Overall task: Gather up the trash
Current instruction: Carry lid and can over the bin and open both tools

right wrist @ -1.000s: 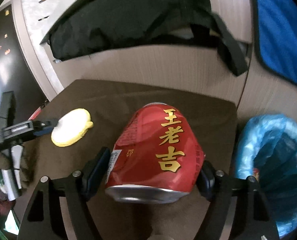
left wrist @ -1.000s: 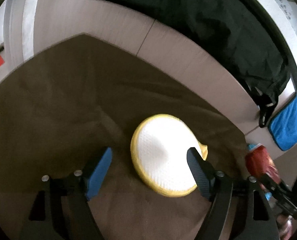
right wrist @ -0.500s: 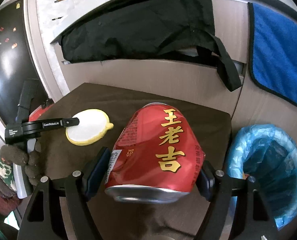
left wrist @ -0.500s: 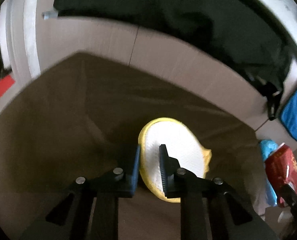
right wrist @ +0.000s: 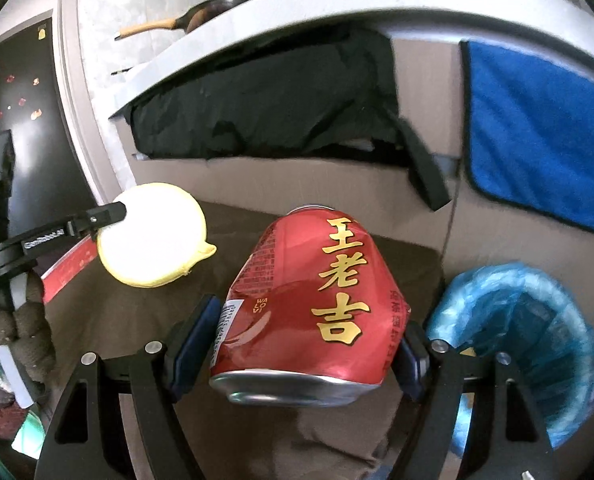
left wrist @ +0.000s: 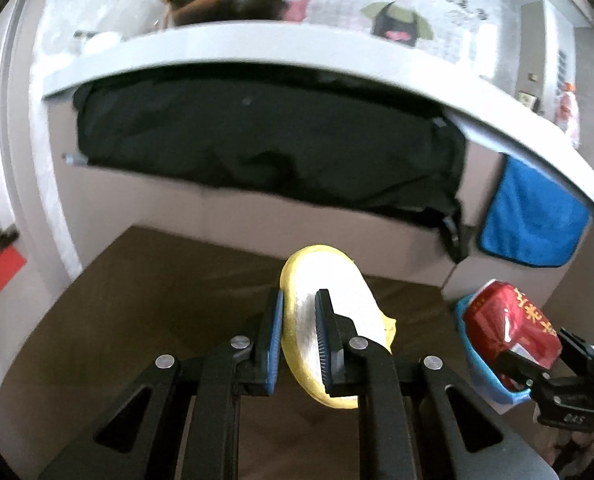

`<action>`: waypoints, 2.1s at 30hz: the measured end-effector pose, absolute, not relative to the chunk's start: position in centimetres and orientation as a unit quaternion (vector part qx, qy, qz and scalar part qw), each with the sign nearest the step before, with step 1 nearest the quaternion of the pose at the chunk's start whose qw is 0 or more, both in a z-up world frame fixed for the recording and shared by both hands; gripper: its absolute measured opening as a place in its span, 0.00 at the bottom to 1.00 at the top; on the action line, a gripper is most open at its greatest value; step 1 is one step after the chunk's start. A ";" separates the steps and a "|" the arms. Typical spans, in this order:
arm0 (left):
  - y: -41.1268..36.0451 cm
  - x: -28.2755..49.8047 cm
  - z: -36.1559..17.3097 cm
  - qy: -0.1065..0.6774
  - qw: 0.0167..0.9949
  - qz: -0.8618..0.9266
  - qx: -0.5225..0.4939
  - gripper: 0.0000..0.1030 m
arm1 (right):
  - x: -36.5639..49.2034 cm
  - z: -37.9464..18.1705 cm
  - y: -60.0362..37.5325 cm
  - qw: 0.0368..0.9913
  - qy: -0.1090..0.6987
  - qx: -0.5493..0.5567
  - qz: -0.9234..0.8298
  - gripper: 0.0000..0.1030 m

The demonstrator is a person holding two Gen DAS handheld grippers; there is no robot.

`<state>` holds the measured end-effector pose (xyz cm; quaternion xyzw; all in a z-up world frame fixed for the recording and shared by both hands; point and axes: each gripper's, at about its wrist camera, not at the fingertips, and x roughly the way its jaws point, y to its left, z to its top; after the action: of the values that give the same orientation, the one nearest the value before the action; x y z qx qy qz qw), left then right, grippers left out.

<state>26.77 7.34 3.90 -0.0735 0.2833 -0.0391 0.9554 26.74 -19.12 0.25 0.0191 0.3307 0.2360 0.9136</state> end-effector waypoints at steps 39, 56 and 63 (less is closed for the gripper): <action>-17.7 29.1 1.9 0.315 0.921 -0.229 -0.031 0.16 | 26.6 1.3 -41.0 0.951 0.293 0.068 0.074 0.72; -18.8 31.9 -2.5 0.361 0.903 -0.230 -0.028 0.16 | 30.5 -4.4 -41.0 0.928 0.350 0.092 0.087 0.72; -18.9 32.8 -3.7 0.376 0.896 -0.232 -0.033 0.16 | 31.5 -5.8 -40.7 0.922 0.365 0.093 0.086 0.72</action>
<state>32.80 -18.94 -3.72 -0.0329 0.3764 -0.2322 0.8963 31.50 -40.74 -5.80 0.0933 0.3653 0.0863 0.9222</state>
